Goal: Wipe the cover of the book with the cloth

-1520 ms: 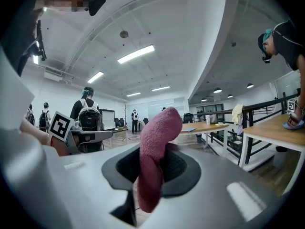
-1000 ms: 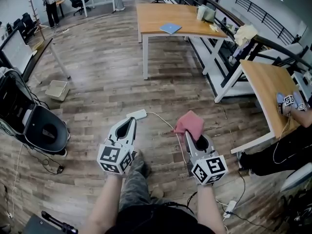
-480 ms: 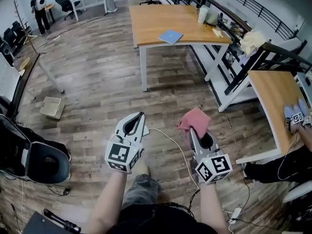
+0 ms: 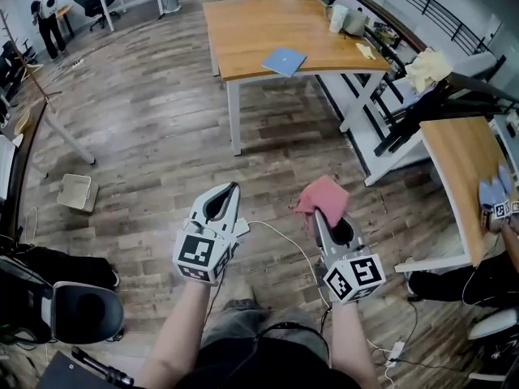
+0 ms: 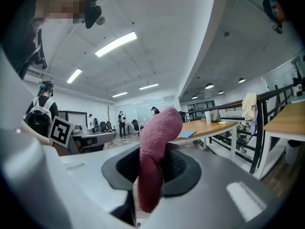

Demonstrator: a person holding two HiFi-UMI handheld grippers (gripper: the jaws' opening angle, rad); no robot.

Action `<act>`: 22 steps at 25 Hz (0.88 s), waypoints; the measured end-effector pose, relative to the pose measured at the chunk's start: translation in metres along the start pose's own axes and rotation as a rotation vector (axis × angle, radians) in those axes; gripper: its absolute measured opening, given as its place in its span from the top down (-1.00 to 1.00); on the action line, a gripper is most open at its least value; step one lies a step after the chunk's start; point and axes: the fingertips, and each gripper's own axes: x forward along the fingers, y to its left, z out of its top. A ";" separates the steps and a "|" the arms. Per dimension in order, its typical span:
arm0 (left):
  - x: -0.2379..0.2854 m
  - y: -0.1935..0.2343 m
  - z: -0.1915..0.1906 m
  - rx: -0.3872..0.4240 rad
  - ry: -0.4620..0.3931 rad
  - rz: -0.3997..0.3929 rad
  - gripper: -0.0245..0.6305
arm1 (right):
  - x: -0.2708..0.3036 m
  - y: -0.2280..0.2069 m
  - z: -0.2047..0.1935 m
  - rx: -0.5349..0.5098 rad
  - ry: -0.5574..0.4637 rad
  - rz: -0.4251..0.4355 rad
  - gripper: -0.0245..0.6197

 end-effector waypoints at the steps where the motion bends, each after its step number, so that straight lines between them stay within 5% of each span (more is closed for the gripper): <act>1: 0.003 0.005 -0.001 -0.006 0.003 0.000 0.94 | 0.005 -0.001 -0.003 -0.001 0.010 -0.003 0.64; 11: 0.055 0.048 -0.017 -0.027 0.042 0.029 0.94 | 0.080 -0.043 -0.012 0.048 0.029 0.010 0.64; 22: 0.174 0.106 0.015 -0.011 0.021 0.078 0.94 | 0.209 -0.095 0.023 -0.005 0.021 0.127 0.64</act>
